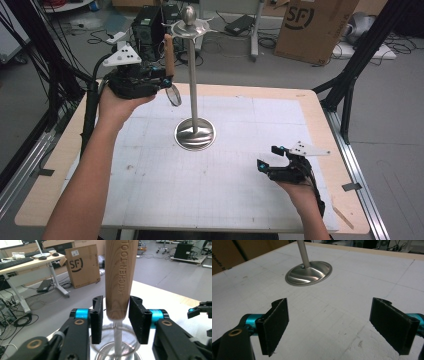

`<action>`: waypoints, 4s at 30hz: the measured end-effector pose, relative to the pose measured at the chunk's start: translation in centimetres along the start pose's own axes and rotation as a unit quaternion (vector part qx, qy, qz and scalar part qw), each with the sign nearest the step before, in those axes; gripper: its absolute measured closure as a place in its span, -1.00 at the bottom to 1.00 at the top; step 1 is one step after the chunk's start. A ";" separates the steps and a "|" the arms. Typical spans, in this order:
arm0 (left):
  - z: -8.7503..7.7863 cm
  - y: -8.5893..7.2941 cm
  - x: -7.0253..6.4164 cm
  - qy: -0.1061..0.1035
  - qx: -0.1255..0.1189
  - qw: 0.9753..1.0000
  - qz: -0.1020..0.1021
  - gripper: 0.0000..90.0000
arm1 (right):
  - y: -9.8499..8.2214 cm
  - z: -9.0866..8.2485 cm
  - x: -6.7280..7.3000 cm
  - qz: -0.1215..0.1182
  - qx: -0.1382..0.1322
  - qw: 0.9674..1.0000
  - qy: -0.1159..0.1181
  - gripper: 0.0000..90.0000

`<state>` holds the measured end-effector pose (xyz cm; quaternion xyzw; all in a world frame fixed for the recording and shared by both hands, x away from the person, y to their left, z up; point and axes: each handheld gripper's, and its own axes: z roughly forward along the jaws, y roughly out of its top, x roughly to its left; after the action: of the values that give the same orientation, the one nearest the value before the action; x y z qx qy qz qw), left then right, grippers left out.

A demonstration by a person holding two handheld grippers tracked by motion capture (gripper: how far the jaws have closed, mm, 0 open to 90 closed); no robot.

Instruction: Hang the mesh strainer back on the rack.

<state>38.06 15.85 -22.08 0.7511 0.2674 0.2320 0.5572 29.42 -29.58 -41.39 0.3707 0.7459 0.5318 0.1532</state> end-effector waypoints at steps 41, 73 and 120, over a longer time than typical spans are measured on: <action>-2.4 -3.8 -1.0 -0.040 0.012 0.999 -0.001 -0.55 | 0.0 0.1 0.2 -0.001 0.002 1.000 0.001 -0.67; -2.2 -10.2 -3.7 -0.076 0.028 0.997 0.005 -0.71 | 0.0 0.2 0.2 0.000 0.005 1.000 0.005 -0.67; 1.1 -15.4 -6.6 -0.100 0.044 0.994 -0.009 -0.72 | -0.2 0.0 0.6 -0.005 0.006 1.000 0.015 -0.67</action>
<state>31.66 14.36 -37.51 0.7920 0.2271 0.1382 0.5496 28.93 -29.19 -41.47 0.3595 0.7532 0.5320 0.1429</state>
